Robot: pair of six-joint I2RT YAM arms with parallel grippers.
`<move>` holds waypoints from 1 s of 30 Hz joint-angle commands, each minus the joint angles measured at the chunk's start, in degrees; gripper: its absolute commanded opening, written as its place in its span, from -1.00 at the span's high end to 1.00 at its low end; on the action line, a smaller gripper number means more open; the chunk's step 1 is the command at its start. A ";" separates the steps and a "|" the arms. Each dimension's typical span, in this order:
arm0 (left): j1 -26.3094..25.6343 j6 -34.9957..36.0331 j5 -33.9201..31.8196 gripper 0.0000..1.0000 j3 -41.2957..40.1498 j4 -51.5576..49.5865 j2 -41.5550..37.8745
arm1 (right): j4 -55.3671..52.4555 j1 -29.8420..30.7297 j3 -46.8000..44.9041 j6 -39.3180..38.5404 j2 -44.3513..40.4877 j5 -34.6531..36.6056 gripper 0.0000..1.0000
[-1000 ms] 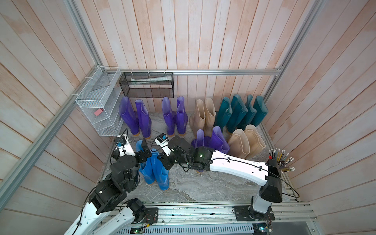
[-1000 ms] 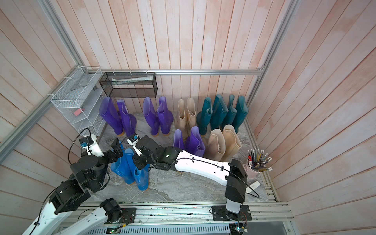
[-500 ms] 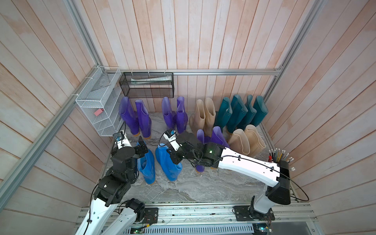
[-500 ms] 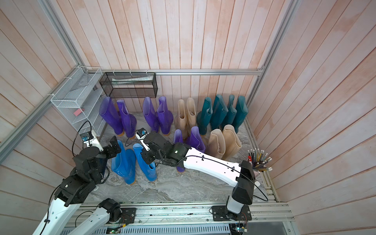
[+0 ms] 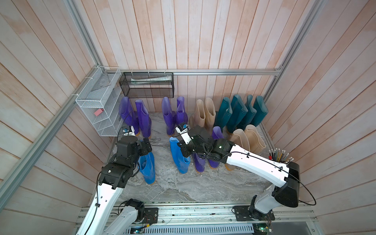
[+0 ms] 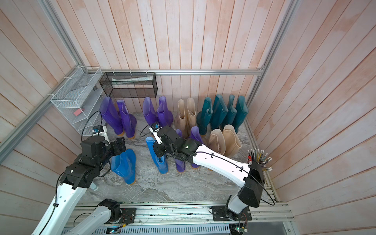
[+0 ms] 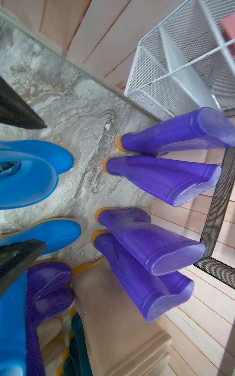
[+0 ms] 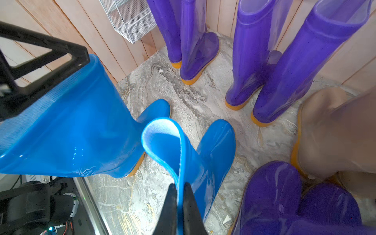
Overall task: Match and arrange rain boots in pairs
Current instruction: Place the rain boot at the center of the board.
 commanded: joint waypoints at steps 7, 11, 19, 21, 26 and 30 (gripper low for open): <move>0.31 2.39 4.25 0.30 -2.70 0.49 0.40 | 10.69 -0.62 -3.28 3.70 -4.27 3.73 1.00; 0.26 3.39 4.24 0.56 -2.15 0.56 1.01 | 11.44 -1.77 -4.19 3.84 -5.19 3.89 1.00; 0.26 4.29 11.78 1.00 -1.40 4.08 2.35 | 12.19 -3.36 -5.17 4.29 -6.92 3.82 1.00; 0.18 4.18 14.36 1.00 -0.61 6.06 3.41 | 12.36 -3.38 -5.18 4.66 -6.92 3.69 1.00; -0.19 4.55 17.26 1.00 0.98 10.42 7.04 | 12.60 -3.49 -5.34 5.05 -6.31 2.90 1.00; -1.35 4.45 18.24 1.00 2.24 12.19 9.41 | 12.78 -3.71 -5.69 5.71 -6.33 2.46 1.00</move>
